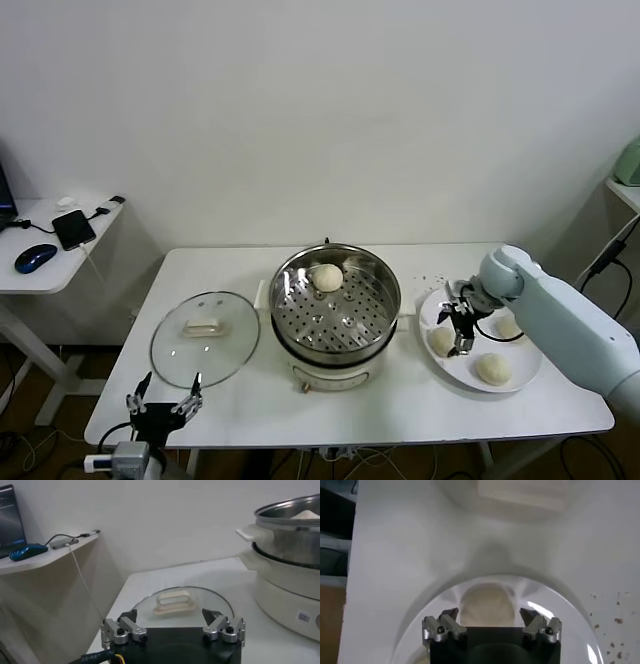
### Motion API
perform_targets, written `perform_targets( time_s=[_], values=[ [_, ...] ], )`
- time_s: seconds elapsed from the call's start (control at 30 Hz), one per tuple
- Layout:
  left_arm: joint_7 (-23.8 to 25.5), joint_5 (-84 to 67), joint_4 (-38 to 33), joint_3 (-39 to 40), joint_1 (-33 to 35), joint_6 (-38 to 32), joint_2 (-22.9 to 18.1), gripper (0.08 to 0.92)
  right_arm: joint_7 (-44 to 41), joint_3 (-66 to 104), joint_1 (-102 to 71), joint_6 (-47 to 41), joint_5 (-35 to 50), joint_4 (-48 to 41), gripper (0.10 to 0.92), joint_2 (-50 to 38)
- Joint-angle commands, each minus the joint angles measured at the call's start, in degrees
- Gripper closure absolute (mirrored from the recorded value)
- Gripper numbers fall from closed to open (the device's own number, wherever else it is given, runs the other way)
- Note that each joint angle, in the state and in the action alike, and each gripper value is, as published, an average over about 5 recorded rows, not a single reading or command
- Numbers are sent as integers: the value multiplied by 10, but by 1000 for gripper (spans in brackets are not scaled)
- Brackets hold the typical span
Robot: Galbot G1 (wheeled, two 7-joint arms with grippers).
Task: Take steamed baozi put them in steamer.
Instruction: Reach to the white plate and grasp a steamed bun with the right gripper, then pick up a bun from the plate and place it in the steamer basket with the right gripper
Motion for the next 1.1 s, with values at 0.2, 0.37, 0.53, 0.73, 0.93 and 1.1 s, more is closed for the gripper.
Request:
perform_targets(
  time_s=[0.2, 0.37, 0.53, 0.73, 0.93, 1.1],
  values=[
    [1, 4, 5, 2, -4, 1, -14, 177, 5, 6, -6, 3, -12, -22, 203, 9],
    [1, 6, 5, 2, -6, 1, -15, 177, 5, 5, -4, 2, -9, -23, 223, 10],
    [1, 6, 6, 3, -7, 2, -15, 177, 2, 6, -3, 2, -7, -21, 355, 8],
    [1, 8, 5, 5, -8, 2, -16, 177, -2, 3, 14, -4, 8, 0, 497, -16],
    [0, 10, 5, 10, -11, 0, -17, 177, -17, -61, 112, -24, 72, 36, 516, -75],
    [-1, 10, 3, 12, -18, 0, -19, 177, -46, -164, 250, -51, 173, 74, 516, -122]
  ],
)
